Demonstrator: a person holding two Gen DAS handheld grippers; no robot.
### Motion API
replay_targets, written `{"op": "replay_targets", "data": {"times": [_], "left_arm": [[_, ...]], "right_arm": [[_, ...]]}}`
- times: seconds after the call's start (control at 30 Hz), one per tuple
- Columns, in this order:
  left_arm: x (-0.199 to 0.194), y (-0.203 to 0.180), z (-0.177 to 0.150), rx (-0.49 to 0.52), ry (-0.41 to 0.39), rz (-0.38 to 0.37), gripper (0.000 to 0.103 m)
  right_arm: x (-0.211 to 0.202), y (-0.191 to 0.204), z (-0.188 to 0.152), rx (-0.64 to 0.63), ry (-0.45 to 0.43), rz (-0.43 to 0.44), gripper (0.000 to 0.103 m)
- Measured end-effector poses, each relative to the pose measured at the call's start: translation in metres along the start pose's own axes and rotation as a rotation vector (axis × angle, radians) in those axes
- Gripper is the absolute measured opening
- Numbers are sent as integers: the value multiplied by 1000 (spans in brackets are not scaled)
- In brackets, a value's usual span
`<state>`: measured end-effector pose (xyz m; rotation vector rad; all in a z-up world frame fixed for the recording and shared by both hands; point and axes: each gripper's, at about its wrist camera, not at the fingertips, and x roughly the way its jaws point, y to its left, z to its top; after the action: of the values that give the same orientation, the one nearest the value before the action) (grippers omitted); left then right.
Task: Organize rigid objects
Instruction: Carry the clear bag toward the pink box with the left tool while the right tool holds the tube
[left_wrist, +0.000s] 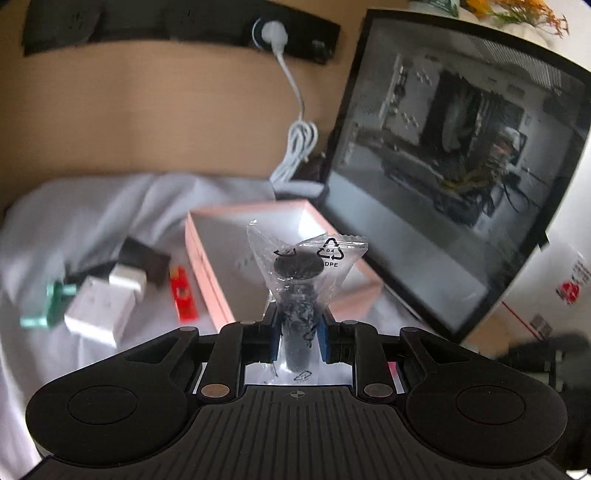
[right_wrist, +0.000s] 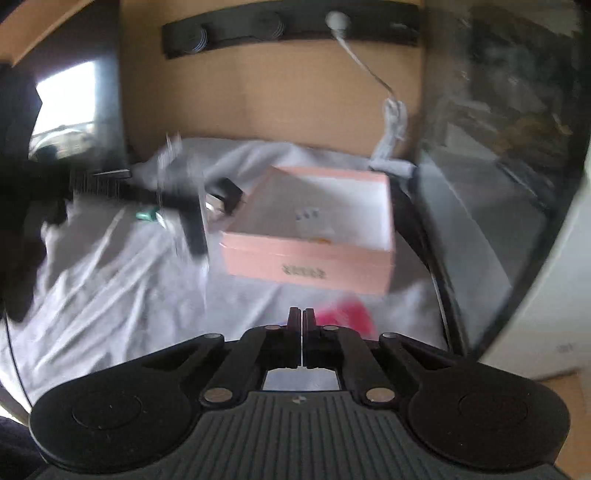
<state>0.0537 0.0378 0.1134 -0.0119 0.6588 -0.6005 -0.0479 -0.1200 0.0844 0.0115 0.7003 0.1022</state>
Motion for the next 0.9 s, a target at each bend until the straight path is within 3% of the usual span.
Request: {"op": "replay_targets", "data": {"times": [0.1,0.13,0.27,0.37,0.53,0.77,0.9], "left_arm": [[6,-1,-1,-5,23,-5,23],[8,0,-6,-6,37,-8,23],[12,4,-32,-35,113,-25,23],[10,10,-53,-80,162,-36,23],[-7,16,-71,-131,168,-28,23],[-29,30,-86,-212,166,9,23],[-30,30,-90,-209,186,11,24]], "right_arm": [[3,-9,-16,36,23,-12,2],[6,-10,-23,47,35,-17,8],[19,-12,-35,65,55,-52,53],[29,-8,-33,-4,21,-67,68],[57,-1,-21,-182,0,-14,70],[115,-57,6,113,85,59,70],[133,-63,1,218,133,75,70]]}}
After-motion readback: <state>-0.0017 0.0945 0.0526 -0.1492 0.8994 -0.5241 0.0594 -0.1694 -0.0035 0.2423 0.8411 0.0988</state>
